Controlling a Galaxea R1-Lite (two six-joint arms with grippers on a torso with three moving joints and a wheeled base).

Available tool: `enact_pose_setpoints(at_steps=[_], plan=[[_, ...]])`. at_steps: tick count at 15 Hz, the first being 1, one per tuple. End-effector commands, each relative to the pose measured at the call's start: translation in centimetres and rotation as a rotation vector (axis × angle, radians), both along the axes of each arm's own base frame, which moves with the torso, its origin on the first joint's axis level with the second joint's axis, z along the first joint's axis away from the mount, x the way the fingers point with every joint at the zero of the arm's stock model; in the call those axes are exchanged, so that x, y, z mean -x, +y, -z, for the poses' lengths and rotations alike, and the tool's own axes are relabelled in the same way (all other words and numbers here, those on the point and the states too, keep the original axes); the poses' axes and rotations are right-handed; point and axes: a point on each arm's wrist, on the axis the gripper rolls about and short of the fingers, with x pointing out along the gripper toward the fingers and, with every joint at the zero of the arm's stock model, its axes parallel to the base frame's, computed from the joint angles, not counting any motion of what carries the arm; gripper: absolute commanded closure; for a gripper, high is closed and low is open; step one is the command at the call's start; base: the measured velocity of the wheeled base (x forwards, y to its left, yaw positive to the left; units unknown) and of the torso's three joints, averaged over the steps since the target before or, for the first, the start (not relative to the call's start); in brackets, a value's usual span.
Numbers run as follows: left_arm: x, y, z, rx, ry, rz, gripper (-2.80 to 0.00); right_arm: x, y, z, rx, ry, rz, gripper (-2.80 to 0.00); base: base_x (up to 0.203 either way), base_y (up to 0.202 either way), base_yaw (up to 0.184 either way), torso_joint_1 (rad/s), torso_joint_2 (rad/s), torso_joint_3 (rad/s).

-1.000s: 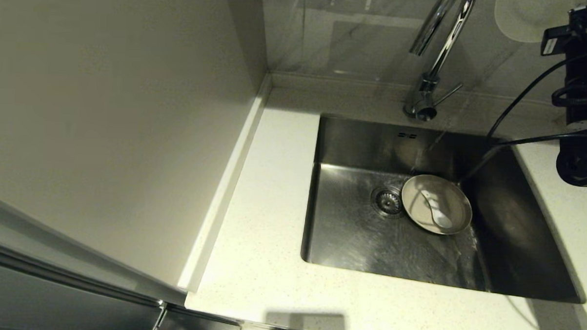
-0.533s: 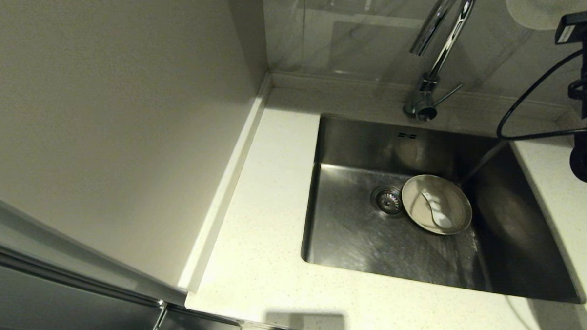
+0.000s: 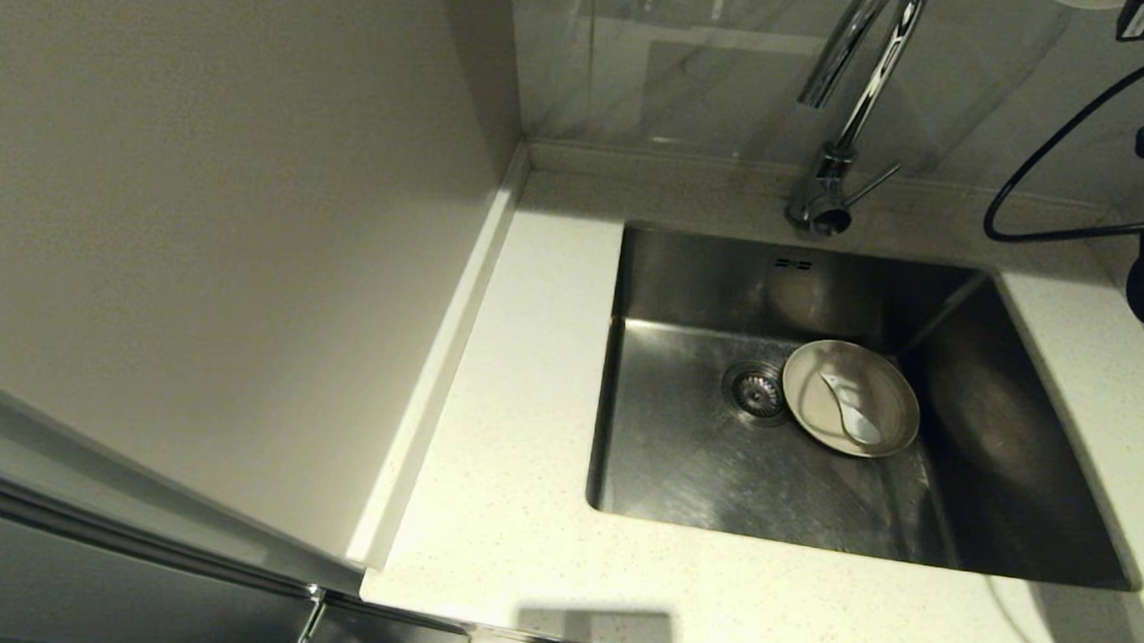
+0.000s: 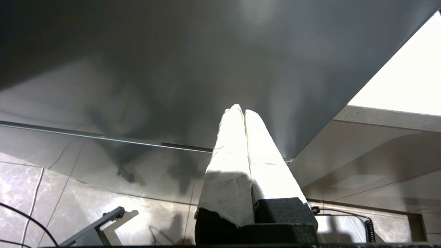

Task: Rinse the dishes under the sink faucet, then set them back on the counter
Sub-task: Put a bowl back to the table from the sink

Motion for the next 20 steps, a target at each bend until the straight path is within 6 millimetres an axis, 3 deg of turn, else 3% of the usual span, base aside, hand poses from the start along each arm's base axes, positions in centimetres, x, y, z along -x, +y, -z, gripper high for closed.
enact_pose_setpoints(at_steps=[1,3,4,7,10,13,17,20], plan=[[0.0,0.0,0.0,0.001,-0.004,0.000,0.00,-0.5,0.0,2.3,0.010,0.094,-0.006,0.00,0.000,0.000,0.000,0.000,0.00,0.000],[0.0,0.0,0.0,0.001,-0.004,0.000,0.00,-0.8,0.1,4.9,0.011,0.205,-0.018,0.00,0.000,0.000,0.000,0.000,0.00,0.000],[0.0,0.0,0.0,0.001,-0.004,0.000,0.00,-0.7,0.1,4.8,0.010,0.209,-0.019,0.00,0.000,0.000,0.000,0.000,0.00,0.000],[0.0,0.0,0.0,0.001,-0.004,0.000,0.00,-0.5,-0.5,0.9,-0.125,0.230,0.013,0.00,0.000,0.000,0.000,0.000,0.00,0.000],[0.0,0.0,0.0,0.001,-0.004,0.000,0.00,-0.4,-4.1,-0.3,-0.321,0.476,0.126,0.00,0.000,0.000,0.000,0.000,0.00,0.000],[0.0,0.0,0.0,0.001,-0.004,0.000,0.00,1.3,-8.0,0.6,-0.480,0.724,0.242,0.00,0.000,0.000,0.000,0.000,0.00,0.000],[0.0,0.0,0.0,0.001,-0.004,0.000,0.00,3.9,-11.3,2.7,-0.754,0.920,0.285,0.00,0.000,0.000,0.000,0.000,0.00,0.000],[0.0,0.0,0.0,0.001,-0.004,0.000,0.00,5.2,-12.1,3.5,-0.868,1.001,0.222,0.00,0.000,0.000,0.000,0.000,0.00,0.000]])
